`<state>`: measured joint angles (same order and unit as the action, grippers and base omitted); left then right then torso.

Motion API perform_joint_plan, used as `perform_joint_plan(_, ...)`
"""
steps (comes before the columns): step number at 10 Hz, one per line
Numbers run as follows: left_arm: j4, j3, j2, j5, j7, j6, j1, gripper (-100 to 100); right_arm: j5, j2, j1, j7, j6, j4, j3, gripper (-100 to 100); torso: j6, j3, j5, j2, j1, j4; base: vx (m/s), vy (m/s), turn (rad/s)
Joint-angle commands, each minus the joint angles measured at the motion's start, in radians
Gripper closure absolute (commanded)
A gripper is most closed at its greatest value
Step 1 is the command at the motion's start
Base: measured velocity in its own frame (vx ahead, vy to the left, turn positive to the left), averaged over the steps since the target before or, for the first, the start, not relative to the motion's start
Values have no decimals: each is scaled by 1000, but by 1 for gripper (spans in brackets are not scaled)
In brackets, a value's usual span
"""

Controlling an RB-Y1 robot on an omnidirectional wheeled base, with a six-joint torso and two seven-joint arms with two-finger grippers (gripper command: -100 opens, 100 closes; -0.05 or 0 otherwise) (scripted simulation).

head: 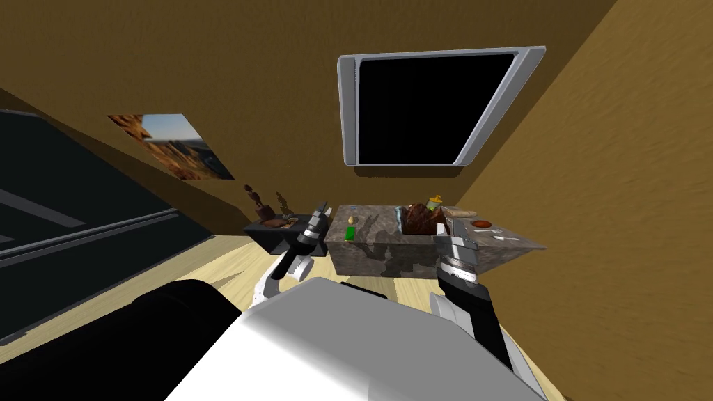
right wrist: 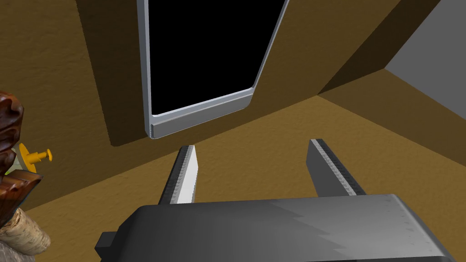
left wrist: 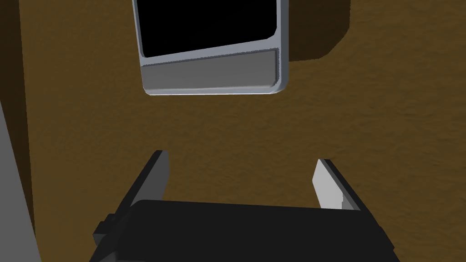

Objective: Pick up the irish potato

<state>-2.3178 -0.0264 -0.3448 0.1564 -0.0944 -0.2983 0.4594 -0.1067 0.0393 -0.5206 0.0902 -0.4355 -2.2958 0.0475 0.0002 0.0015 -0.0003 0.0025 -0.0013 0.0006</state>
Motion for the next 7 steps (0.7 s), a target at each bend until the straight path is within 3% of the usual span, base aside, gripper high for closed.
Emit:
perform_joint_plan(1, -1, 4, -43, 37, -3, 18, 0, -100, 0, 0, 0, 0, 0, 0, 0, 0, 0, 0, 0, 0, 0, 0, -32, -20, -20)
perform_joint_plan(2, 6, 5, -77, 73, -9, 39, -3, -100, 0, 0, 0, 0, 0, 0, 0, 0, 0, 0, 0, 0, 0, 0, -27, -19, -37)
perform_joint_plan(3, 6, 5, -89, 82, -9, 39, -3, -100, 0, 0, 0, 0, 0, 0, 0, 0, 0, 0, 0, -1, 1, 0, -25, -13, -22)
perform_joint_plan(7, 31, 7, -219, 208, -28, 107, -12, -100, 0, 0, 0, 0, 0, 0, 0, 0, 0, -1, 0, -1, 1, 0, -23, -20, -57)
